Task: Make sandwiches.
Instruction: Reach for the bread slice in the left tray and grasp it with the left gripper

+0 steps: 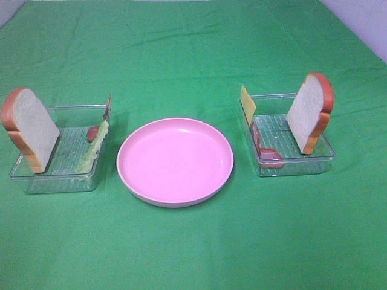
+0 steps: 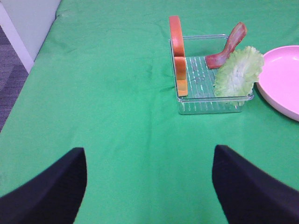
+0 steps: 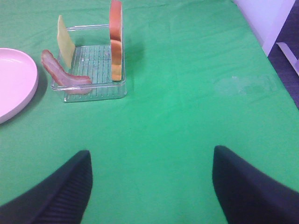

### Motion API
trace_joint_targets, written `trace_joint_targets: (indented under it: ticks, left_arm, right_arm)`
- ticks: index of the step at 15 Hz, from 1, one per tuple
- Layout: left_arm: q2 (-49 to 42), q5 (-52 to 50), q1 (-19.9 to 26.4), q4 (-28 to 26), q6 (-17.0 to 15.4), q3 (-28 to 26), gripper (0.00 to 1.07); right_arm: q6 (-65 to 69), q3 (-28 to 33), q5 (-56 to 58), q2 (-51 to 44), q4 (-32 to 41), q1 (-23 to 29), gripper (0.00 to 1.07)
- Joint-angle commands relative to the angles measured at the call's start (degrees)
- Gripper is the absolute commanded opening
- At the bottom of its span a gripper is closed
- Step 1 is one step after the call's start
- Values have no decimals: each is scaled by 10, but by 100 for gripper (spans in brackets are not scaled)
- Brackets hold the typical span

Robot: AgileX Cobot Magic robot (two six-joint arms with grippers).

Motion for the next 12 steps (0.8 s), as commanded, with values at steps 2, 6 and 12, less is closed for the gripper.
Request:
trace_joint_targets:
  ticks: [2, 6, 12]
  left_arm:
    - [-11, -5, -1, -5, -1, 1, 72]
    - [-11, -5, -1, -5, -1, 1, 72]
    - [-11, -5, -1, -5, -1, 1, 72]
  right_arm:
    - [-1, 1, -8, -9, 1, -2, 69]
    - [-1, 1, -8, -9, 1, -2, 69]
    - [-1, 1, -8, -9, 1, -2, 69]
